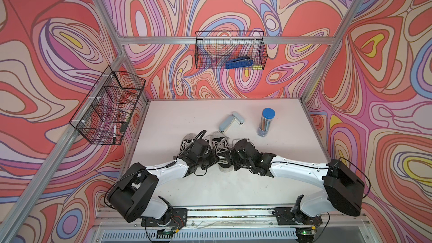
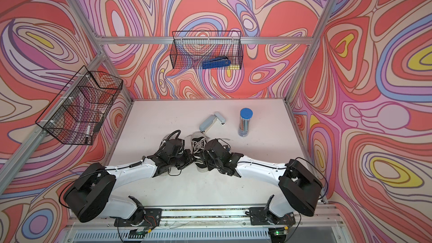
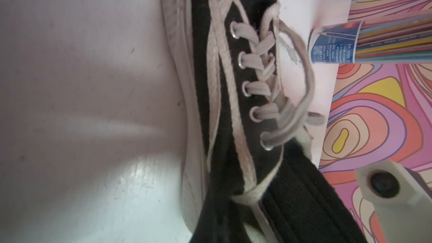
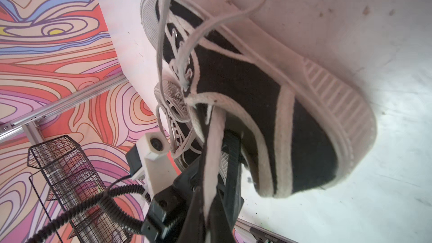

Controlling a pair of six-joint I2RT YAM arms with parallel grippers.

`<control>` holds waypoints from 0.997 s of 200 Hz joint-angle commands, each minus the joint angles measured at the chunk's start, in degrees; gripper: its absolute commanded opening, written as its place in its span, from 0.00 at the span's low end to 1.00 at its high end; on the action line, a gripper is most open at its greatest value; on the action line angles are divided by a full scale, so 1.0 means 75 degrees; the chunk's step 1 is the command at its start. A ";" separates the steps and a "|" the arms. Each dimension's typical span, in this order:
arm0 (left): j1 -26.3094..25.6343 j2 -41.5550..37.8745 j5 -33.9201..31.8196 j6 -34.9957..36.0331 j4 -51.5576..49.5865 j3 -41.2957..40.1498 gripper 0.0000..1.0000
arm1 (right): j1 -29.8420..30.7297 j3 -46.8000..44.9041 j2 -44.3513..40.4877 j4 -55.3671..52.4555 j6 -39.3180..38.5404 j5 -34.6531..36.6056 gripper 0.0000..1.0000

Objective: Remove the insole from the shoe
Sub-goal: Adjust the shoe at the center of the board, then place the insole at the center of the board.

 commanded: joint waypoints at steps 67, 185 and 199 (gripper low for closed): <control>0.0024 -0.0399 -0.1702 -0.0436 -0.1737 0.0617 0.00 | -0.0003 0.0365 -0.1647 -0.1751 -0.2247 -0.1845 0.00; 0.0314 0.0248 -0.1225 0.1297 -0.2172 0.1399 0.00 | -0.0147 0.1971 -0.4321 -0.7041 -0.4741 0.0030 0.00; 0.0401 0.0331 -0.1050 0.1512 -0.2126 0.1454 0.00 | -0.0142 0.1330 -0.4503 -0.6549 -0.4663 0.0038 0.00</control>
